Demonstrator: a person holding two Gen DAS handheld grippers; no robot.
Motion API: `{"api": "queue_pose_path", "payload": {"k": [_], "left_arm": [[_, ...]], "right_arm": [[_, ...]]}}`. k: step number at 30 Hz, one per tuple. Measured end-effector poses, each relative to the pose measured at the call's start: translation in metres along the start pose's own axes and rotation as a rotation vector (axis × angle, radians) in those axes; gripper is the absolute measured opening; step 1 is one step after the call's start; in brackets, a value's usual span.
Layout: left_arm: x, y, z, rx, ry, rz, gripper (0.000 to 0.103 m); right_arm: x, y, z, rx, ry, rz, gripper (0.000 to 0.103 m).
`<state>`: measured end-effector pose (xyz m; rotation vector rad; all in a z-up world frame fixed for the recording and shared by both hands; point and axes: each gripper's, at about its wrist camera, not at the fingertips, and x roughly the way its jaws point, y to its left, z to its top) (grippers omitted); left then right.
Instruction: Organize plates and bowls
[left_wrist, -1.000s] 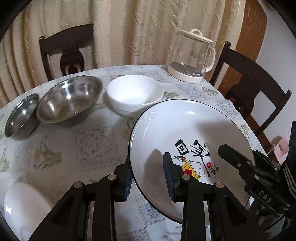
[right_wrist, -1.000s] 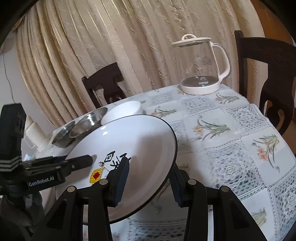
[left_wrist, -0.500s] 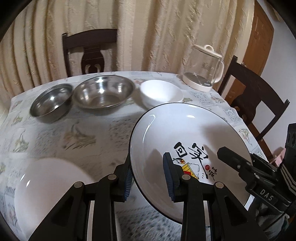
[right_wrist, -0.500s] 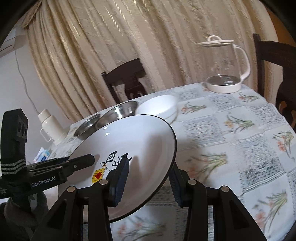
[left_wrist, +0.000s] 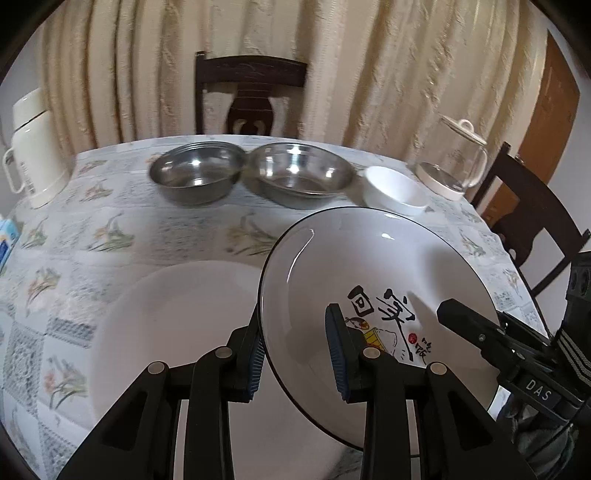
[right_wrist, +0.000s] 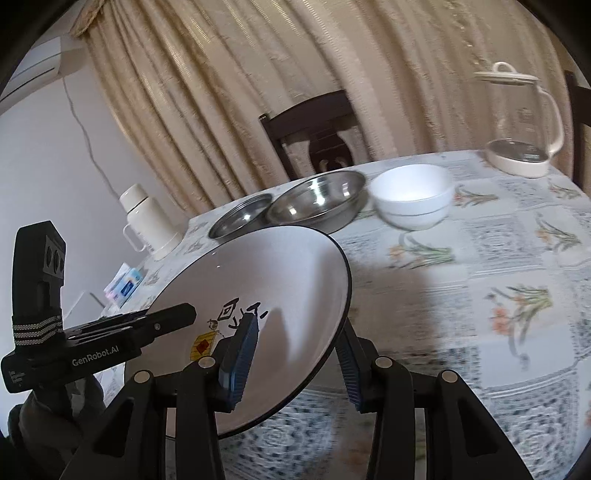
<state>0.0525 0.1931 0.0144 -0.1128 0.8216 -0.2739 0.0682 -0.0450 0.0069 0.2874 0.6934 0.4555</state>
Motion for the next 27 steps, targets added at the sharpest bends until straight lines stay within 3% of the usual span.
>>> {"api": "queue_pose_path", "payload": {"k": [13,27], "left_arm": [[-0.004,0.061,-0.029,-0.096,0.042,0.041,0.032],[-0.002,0.090,-0.037,-0.135,0.056,0.057,0.032]], "right_arm": [[0.027,0.043,-0.011,-0.068,0.077,0.047,0.045],[0.046,0.062,-0.020,-0.091,0.137,0.056,0.045]]}}
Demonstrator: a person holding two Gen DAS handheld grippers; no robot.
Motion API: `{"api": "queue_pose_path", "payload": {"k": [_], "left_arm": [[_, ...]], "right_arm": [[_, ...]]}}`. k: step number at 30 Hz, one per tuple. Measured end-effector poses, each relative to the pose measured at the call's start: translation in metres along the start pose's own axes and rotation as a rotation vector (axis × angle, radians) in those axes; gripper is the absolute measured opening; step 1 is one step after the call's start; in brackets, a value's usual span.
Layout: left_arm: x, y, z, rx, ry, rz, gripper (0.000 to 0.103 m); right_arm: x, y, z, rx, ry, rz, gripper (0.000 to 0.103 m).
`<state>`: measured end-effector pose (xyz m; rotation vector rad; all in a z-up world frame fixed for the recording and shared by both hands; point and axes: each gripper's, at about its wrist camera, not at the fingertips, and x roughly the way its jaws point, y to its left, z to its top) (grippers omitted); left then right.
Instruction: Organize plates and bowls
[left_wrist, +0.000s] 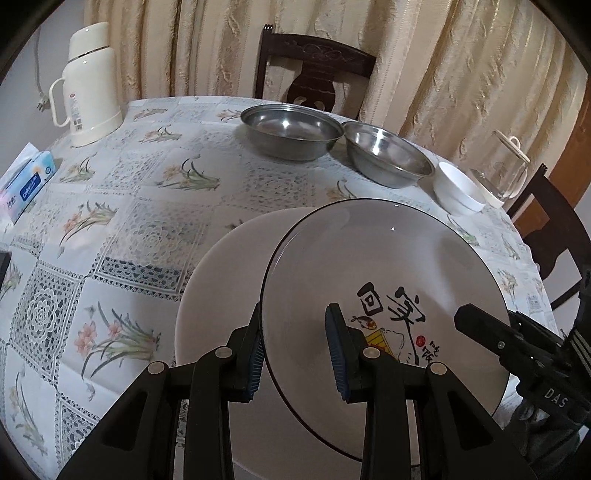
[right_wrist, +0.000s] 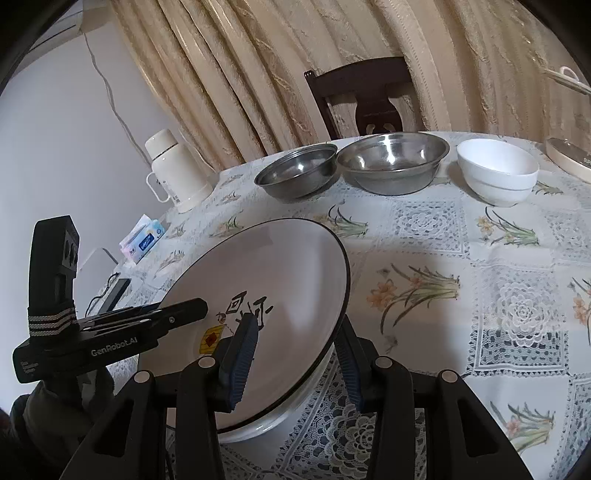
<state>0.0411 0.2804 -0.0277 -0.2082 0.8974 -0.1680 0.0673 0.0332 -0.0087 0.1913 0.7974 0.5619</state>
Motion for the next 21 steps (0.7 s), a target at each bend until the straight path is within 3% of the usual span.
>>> {"api": "queue_pose_path", "payload": {"k": [8,21], "left_arm": [[0.0059,0.0050,-0.0036,-0.005,0.023,-0.001,0.032],[0.0028,0.0039,0.0006,0.024,-0.021,0.017,0.035]], "right_arm": [[0.0044,0.0016,-0.0004,0.002,0.009,-0.007,0.045],[0.0048,0.0043,-0.0006,-0.013,0.008,-0.023,0.045]]}}
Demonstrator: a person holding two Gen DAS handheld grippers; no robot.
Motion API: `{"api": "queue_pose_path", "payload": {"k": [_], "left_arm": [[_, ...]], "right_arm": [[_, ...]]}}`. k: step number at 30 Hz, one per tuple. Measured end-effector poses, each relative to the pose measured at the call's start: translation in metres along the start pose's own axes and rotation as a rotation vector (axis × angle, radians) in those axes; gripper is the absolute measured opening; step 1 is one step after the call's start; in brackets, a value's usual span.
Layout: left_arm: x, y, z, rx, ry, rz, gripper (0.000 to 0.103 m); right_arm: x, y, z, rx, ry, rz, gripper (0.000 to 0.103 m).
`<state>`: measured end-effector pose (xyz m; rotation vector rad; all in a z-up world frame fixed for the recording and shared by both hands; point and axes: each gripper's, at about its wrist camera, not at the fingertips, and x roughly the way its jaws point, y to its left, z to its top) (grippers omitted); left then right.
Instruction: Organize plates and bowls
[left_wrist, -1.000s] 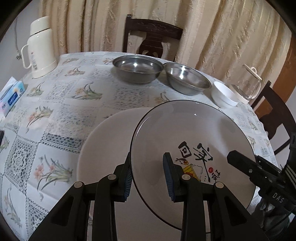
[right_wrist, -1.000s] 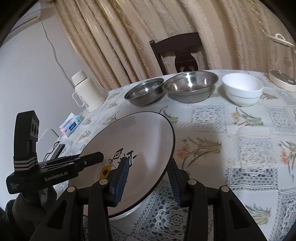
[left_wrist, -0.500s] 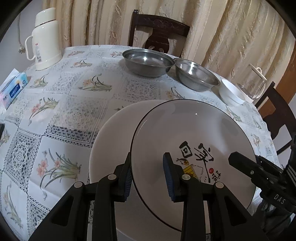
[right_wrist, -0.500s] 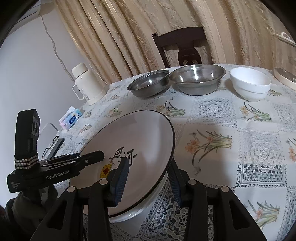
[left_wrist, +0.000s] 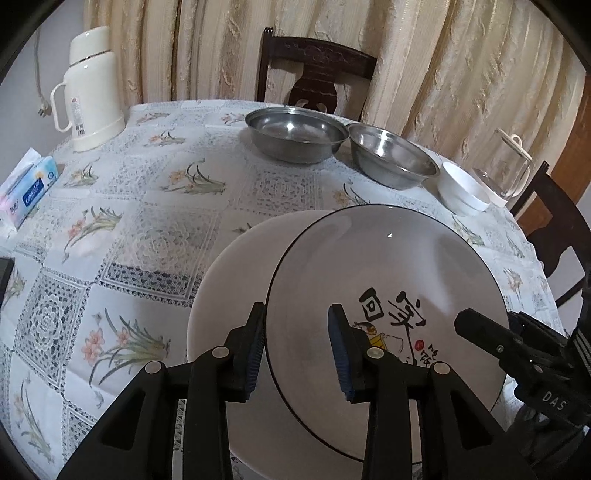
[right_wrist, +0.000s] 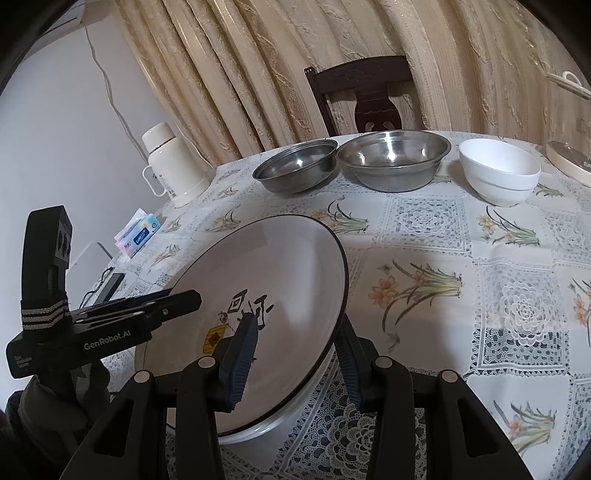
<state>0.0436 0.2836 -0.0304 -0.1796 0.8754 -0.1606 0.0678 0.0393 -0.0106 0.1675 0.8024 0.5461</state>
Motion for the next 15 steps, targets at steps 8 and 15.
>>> {"api": "queue_pose_path", "payload": {"k": [8,15], "left_arm": [[0.000,0.002,-0.002,-0.001,0.008,0.001,0.037],[0.001,0.008,-0.005,-0.001,0.001,0.048,0.040]], "right_arm": [[0.003,-0.002,-0.002,0.005,0.015,-0.018,0.045],[-0.011,0.008,0.003,-0.053,-0.053,-0.058,0.046]]}}
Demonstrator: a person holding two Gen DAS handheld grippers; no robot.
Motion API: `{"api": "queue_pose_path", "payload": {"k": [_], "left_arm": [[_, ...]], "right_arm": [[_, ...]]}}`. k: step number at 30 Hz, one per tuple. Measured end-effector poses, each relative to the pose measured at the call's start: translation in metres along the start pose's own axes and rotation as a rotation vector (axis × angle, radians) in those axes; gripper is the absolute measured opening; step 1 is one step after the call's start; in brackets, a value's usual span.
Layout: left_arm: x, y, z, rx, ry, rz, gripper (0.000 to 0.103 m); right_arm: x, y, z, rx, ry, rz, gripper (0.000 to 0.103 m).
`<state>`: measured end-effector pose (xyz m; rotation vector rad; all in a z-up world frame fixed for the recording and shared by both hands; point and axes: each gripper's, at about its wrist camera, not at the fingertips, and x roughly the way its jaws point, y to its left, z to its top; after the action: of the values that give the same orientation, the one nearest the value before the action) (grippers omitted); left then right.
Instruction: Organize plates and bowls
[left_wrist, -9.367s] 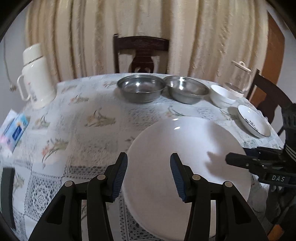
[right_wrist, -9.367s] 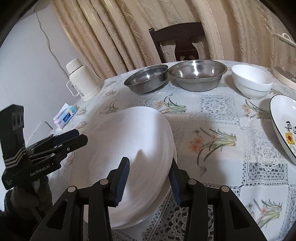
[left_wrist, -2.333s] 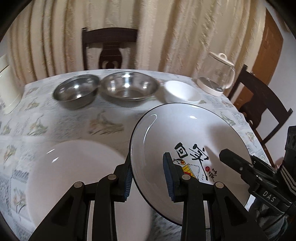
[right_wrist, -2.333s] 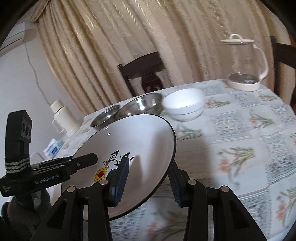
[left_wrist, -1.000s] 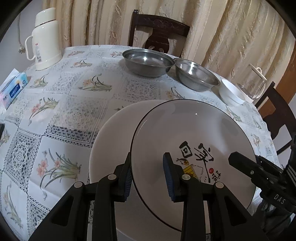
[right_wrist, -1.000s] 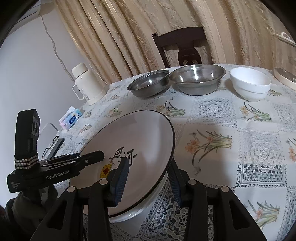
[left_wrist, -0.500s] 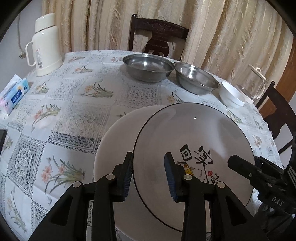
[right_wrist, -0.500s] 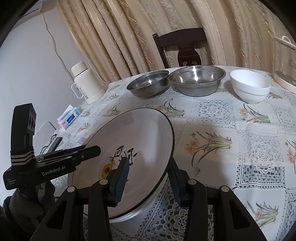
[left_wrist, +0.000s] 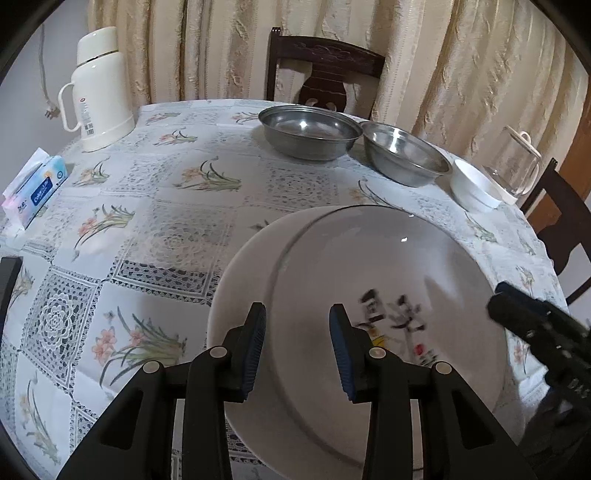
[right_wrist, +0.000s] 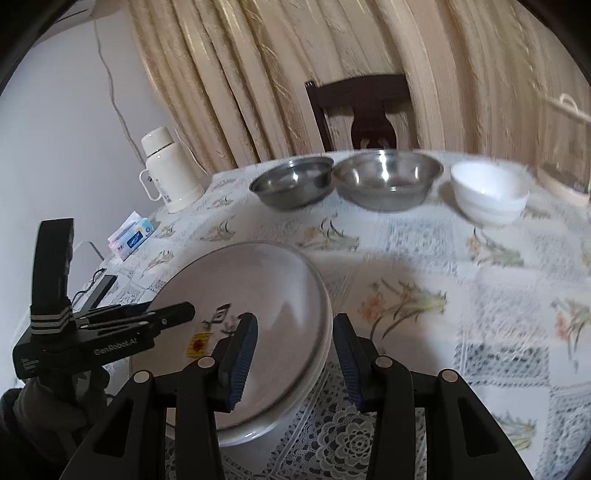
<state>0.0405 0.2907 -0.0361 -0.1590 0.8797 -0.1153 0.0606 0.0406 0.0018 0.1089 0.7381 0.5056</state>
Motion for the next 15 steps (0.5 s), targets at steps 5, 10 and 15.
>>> {"api": "queue_pose_path", "payload": {"k": [5,10,15], "left_arm": [[-0.002,0.005,0.000,-0.003,-0.013,-0.003,0.042],[-0.003,0.007,0.000,-0.003,-0.010,-0.009,0.042],[-0.008,0.007,0.001,-0.012,-0.024,-0.003,0.043]], "right_arm": [[0.002,-0.001,-0.001,0.018,0.012,0.003,0.047],[0.007,-0.009,-0.005,0.073,0.035,0.018,0.047],[0.006,-0.011,-0.006,0.081,0.033,0.014,0.047]]}}
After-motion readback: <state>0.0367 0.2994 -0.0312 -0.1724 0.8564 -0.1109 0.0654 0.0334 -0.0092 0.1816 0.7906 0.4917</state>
